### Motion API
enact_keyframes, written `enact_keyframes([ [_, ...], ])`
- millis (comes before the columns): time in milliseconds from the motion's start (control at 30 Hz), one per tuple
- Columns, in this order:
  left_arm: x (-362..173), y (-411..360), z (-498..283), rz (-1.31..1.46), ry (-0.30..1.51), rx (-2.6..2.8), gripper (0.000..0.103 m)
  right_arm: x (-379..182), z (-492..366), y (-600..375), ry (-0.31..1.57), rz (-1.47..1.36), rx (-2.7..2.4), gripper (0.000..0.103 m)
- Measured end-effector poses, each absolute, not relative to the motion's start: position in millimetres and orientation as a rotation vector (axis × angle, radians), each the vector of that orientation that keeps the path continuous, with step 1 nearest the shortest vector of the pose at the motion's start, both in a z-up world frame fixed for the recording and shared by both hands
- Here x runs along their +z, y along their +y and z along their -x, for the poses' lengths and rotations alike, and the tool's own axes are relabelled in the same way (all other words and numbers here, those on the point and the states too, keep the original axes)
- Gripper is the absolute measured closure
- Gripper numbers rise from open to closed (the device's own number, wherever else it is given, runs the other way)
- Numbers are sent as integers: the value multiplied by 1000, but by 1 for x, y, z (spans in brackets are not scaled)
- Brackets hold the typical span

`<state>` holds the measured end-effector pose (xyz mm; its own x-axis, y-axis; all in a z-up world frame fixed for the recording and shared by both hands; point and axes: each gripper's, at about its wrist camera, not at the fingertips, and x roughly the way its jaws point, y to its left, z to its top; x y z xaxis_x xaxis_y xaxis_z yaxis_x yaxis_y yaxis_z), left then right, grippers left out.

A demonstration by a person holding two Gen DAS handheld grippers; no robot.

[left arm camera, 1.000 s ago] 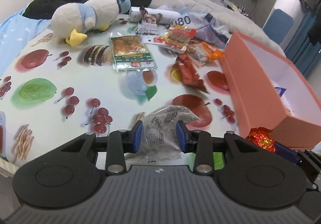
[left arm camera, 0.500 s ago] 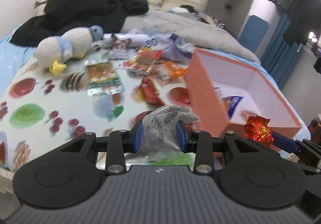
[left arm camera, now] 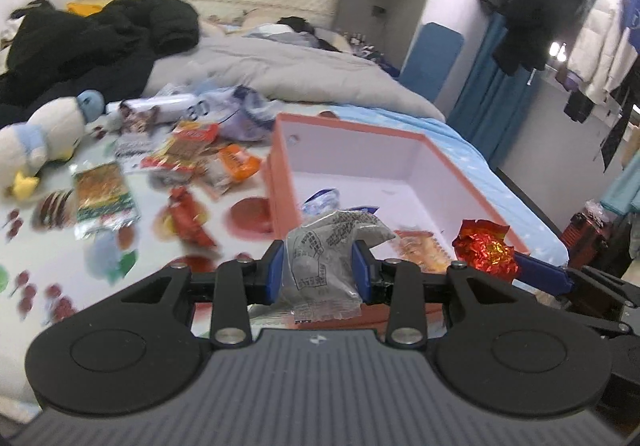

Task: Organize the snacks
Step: 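Lift and carry the red candy packet and clear bag over the pink box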

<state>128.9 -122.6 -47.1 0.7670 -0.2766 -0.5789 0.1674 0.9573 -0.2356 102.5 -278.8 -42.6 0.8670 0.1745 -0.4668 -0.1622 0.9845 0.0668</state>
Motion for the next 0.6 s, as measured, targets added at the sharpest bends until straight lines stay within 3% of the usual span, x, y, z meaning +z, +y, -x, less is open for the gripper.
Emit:
enact_keyframes([
  [600,-48,-196,-259,94,727,-312,62,-52,-203,-348,536,-52,89,46],
])
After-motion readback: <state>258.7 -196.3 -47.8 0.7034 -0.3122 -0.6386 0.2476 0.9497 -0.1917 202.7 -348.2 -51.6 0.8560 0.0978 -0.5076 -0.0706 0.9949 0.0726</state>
